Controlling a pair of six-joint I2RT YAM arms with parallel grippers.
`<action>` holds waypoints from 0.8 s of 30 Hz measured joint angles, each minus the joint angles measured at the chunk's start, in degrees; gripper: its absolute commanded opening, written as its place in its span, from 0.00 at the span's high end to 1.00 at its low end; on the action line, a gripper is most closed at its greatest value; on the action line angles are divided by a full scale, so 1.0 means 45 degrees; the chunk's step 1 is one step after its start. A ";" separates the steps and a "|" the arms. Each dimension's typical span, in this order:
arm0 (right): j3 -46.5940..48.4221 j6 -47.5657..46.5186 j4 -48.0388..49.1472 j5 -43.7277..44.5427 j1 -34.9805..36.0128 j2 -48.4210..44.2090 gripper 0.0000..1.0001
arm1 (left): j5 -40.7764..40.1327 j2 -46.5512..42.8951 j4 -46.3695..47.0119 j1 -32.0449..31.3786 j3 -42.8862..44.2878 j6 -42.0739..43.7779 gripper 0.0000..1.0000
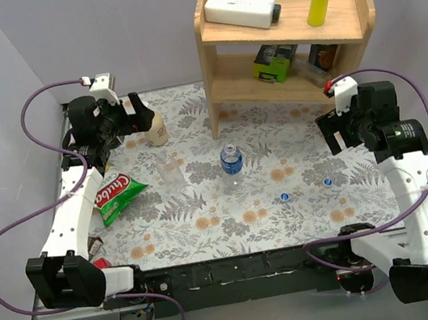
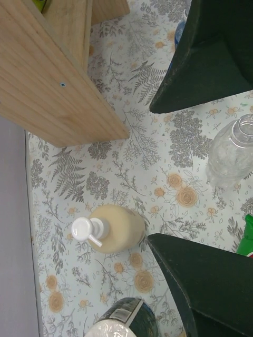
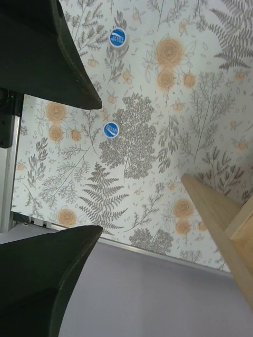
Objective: Screw on the bottle caps
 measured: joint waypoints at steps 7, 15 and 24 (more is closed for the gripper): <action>0.2545 -0.2535 -0.1943 -0.4454 0.0204 0.1695 0.13 | 0.0534 0.0214 -0.0627 -0.0005 0.0593 0.0510 0.02; 0.5357 -0.3079 -0.2074 -0.7048 0.3113 0.4090 0.18 | 0.1647 0.0325 -0.2613 -0.0078 0.2307 0.1685 0.02; 0.3400 -0.4056 0.0495 -0.8097 0.5683 0.4308 0.18 | 0.2419 -0.0699 -0.4503 -0.0102 0.1180 0.1962 0.02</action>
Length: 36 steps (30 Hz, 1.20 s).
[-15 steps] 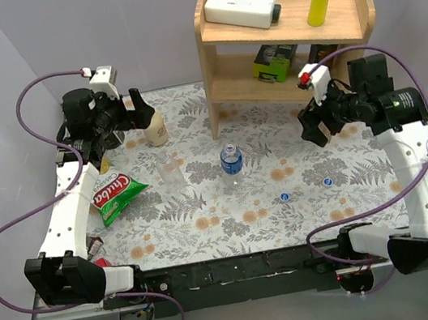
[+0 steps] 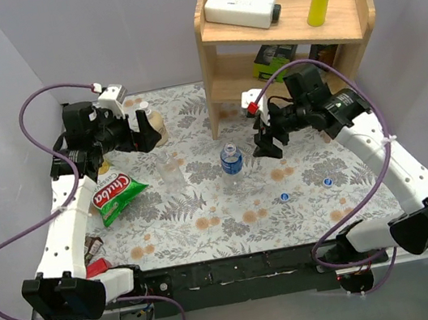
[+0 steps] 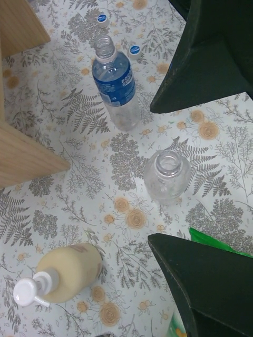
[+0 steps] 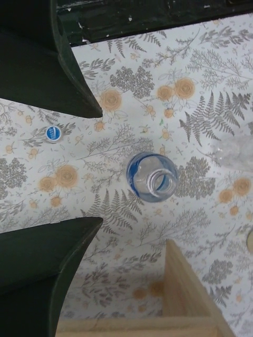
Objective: Screw on the bottle caps
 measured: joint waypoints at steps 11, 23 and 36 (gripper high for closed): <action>-0.1486 0.0899 0.3274 -0.0865 0.1112 0.1350 0.21 | -0.0151 -0.1423 -0.0505 0.0189 -0.0471 0.0452 0.02; -0.2108 0.1870 0.5246 -0.1088 0.1151 0.2550 0.34 | -0.0131 -0.1375 -0.0636 0.0369 -0.0525 0.0525 0.02; -0.3215 0.2657 0.7140 -0.0709 0.1151 0.2735 0.99 | 0.1200 -0.0418 -0.0194 0.0398 -0.0525 0.0699 0.02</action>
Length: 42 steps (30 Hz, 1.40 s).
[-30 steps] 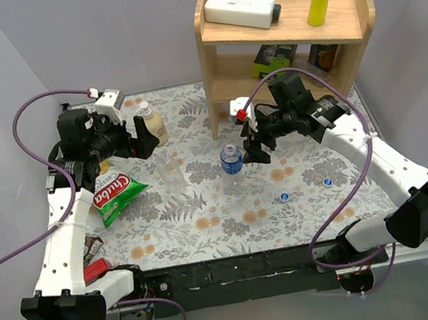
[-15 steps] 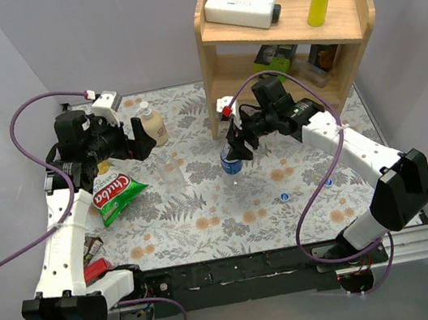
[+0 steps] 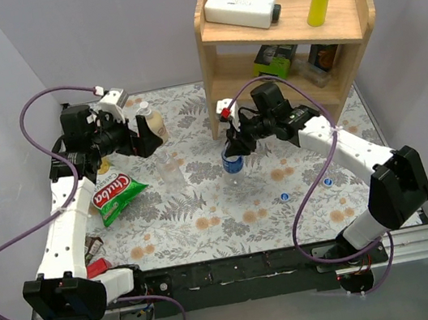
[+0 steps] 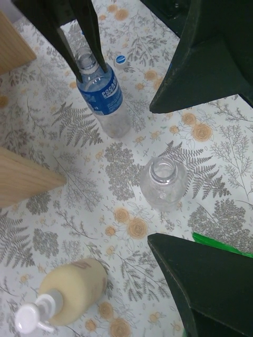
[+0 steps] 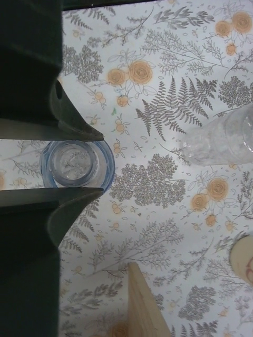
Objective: Screw on the bottle caps
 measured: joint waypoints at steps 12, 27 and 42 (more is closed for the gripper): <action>0.4561 0.0967 -0.2739 -0.2487 -0.0719 -0.1540 0.99 | 0.2822 -0.0010 0.2443 -0.4109 -0.0816 0.2584 0.02; 0.4313 0.1185 -0.3186 -0.4507 -0.0767 -0.2662 0.99 | 0.2997 0.1535 0.5221 -0.6727 -0.1622 0.3721 0.02; 0.4425 0.1350 -0.3143 -0.4609 -0.0767 -0.2647 0.99 | 0.3303 0.1953 0.5785 -0.6980 -0.1807 0.3881 0.04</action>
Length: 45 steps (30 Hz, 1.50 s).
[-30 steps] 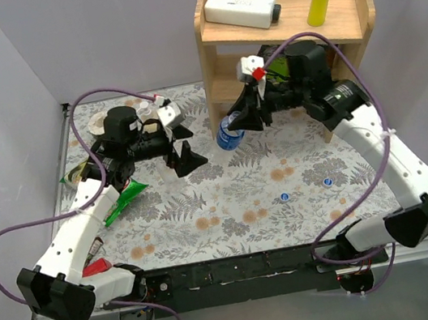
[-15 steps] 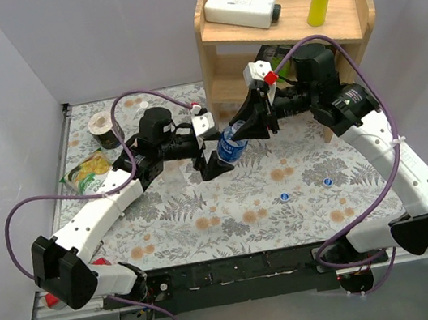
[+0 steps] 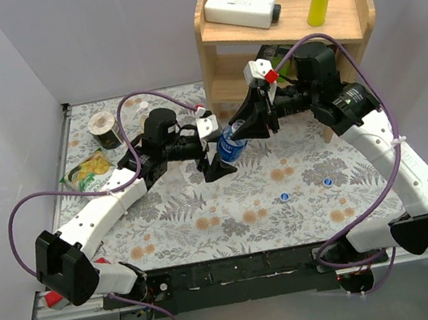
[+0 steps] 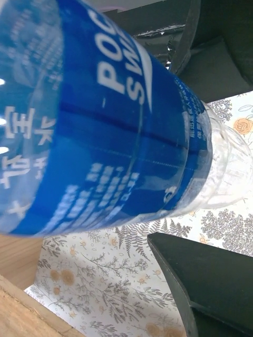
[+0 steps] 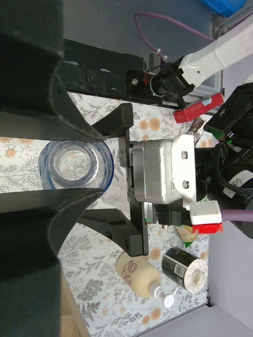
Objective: Screw on the bottle caps
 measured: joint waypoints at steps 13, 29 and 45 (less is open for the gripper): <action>0.0321 0.0015 -0.0019 0.0112 -0.0015 0.0063 0.34 | 0.0374 0.0063 0.0189 -0.0005 -0.0102 0.0223 0.57; -0.1486 -0.1447 -0.3371 0.4129 -0.1797 -0.2429 0.16 | -0.2113 -0.1175 0.2370 0.0005 -0.2924 -0.2900 1.00; -0.8578 -0.9170 -0.3390 0.6188 -0.1520 -0.0185 0.33 | -0.4027 -0.1277 0.2812 0.0379 -0.2249 -0.4284 1.00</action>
